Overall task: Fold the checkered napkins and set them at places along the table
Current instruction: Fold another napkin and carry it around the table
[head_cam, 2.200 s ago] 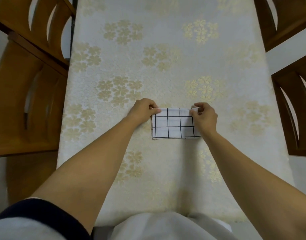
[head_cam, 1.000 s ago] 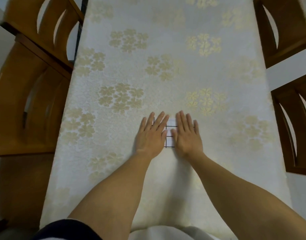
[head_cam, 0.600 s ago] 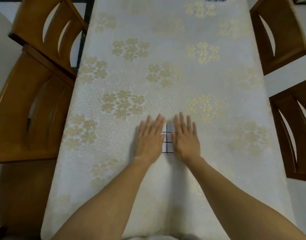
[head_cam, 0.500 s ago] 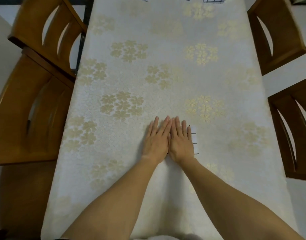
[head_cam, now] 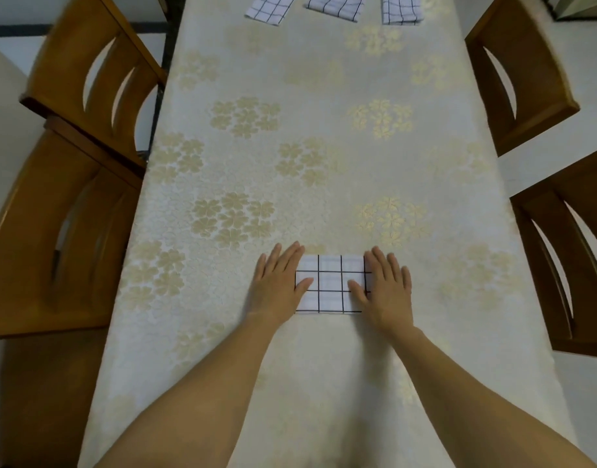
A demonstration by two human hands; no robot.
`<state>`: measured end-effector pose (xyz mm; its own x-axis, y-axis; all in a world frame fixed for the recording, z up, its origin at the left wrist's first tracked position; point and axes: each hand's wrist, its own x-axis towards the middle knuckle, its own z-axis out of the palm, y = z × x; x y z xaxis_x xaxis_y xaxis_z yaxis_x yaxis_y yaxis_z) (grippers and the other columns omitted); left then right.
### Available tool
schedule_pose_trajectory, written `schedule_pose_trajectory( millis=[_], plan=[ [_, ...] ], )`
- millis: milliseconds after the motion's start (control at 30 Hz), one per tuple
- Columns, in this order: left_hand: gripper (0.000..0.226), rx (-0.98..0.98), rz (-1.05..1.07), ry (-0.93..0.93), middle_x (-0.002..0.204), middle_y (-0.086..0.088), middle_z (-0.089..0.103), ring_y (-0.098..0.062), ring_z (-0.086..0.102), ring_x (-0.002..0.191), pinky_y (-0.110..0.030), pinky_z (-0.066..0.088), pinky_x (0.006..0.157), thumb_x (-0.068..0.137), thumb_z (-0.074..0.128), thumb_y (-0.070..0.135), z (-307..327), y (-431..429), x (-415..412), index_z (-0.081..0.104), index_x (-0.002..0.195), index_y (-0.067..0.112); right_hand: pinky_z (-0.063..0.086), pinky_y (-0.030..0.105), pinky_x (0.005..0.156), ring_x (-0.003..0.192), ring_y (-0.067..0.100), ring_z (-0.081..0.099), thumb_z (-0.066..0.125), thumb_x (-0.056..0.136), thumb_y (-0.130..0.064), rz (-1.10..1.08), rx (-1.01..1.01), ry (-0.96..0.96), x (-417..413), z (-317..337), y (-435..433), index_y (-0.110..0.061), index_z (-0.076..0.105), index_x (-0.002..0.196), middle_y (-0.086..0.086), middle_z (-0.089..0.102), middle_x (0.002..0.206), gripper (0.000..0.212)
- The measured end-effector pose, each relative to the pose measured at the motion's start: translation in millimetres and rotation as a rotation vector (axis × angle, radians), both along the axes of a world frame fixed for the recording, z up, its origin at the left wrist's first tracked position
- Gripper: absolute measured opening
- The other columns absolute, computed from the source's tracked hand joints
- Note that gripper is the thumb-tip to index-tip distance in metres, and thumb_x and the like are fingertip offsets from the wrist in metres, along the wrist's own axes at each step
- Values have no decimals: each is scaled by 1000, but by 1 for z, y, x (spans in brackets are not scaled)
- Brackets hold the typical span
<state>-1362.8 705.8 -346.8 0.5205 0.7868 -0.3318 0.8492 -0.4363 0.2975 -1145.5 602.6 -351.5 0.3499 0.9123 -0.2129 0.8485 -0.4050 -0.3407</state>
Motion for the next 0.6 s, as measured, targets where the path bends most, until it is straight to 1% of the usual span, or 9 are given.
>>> schedule_pose_trajectory(
  millis=[67,133,233,300,333,400,467,533,600],
  plan=[
    [60,-15,77,-117,161,8,30,-18,19,152,-35,12,125,98,57,53,8,6,6,41,149,26,31,51,113,135,38,43,60,85,-60,13,113,-6,4,1,13,-12,60,126,14,50,143,63],
    [49,-7,104,-142,138,4,47,-19,39,132,-29,28,113,87,75,46,19,14,15,54,124,22,36,47,105,123,39,49,80,72,-56,18,88,15,12,7,31,-15,68,103,13,56,129,53],
    [50,-39,77,-57,119,1,52,-21,46,113,-30,37,100,81,82,38,37,19,25,50,115,21,36,37,93,114,31,48,85,69,-52,107,-91,40,19,24,53,-24,62,99,3,56,119,48],
    [46,-105,116,-76,111,0,57,-22,51,107,-34,42,95,84,81,30,48,16,28,49,117,21,35,35,82,104,26,53,82,76,-45,129,-161,137,19,31,56,-26,53,102,-1,60,106,44],
    [40,-141,134,-108,106,2,59,-22,54,104,-36,45,92,87,79,29,52,14,27,53,116,22,37,34,80,100,24,57,81,79,-41,113,-157,207,18,35,54,-26,54,105,-2,63,103,40],
    [20,-193,150,-178,97,5,57,-21,60,97,-35,48,86,90,76,31,61,8,23,64,104,23,46,25,69,86,20,65,79,85,-36,22,-88,368,18,43,42,-25,65,103,-2,70,94,26],
    [14,-219,212,-300,93,5,59,-15,60,89,-25,48,77,89,77,32,71,2,14,67,89,23,42,13,53,71,12,65,79,86,-36,-86,3,524,16,55,23,-23,73,88,-4,71,81,14],
    [17,-235,323,-489,87,2,65,-12,60,78,-17,45,65,87,80,30,89,-5,5,68,83,19,43,12,53,66,7,63,81,84,-35,-189,89,673,13,73,3,-23,75,83,-4,72,76,13],
    [15,-259,401,-674,76,3,66,-7,56,65,-15,43,57,88,79,26,112,-15,-4,69,82,16,45,20,59,65,7,61,81,84,-28,-278,211,787,4,100,-15,-18,76,84,-2,71,75,11]
  ],
)
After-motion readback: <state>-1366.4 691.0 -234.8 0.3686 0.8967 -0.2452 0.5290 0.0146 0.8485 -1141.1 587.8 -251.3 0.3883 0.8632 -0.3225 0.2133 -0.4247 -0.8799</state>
